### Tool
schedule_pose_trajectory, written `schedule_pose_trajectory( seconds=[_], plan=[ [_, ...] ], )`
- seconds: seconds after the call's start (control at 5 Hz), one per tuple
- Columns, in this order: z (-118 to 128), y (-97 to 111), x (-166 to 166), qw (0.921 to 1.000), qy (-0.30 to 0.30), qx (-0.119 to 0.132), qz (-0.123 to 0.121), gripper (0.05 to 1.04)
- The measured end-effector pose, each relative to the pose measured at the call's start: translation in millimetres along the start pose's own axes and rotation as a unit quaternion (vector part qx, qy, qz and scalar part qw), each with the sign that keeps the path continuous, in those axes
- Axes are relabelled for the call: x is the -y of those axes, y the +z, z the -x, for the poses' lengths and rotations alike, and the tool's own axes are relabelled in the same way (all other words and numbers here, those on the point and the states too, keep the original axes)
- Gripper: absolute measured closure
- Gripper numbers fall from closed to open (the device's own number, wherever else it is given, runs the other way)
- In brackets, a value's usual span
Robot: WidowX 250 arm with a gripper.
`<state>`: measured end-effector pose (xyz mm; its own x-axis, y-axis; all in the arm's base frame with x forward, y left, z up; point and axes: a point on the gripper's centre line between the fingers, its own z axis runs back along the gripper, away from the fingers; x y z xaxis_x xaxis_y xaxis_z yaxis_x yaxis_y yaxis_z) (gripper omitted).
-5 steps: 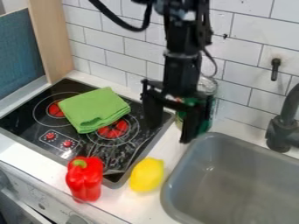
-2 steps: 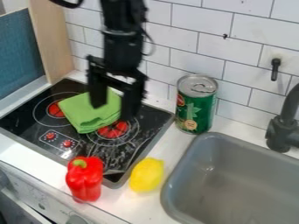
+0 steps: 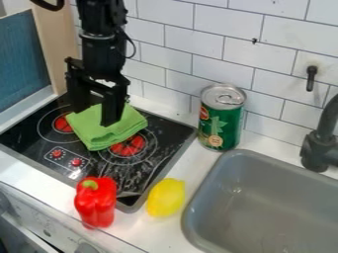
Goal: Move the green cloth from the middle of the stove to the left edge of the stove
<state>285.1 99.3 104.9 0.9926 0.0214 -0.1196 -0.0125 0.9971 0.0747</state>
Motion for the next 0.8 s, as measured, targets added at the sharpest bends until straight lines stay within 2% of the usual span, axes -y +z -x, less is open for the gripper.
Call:
schedule_pose_trajectory(
  seconds=[0.2,0.4,0.8],
  plan=[
    [-9.7,-13.8,-2.1,1.0000,0.006,0.005,0.001,0.083],
    [-25.9,-34.5,-7.0,0.9996,0.004,-0.023,0.013,0.083],
    [-38.6,-50.9,-34.6,0.9982,0.043,-0.035,0.022,0.083]
  ],
)
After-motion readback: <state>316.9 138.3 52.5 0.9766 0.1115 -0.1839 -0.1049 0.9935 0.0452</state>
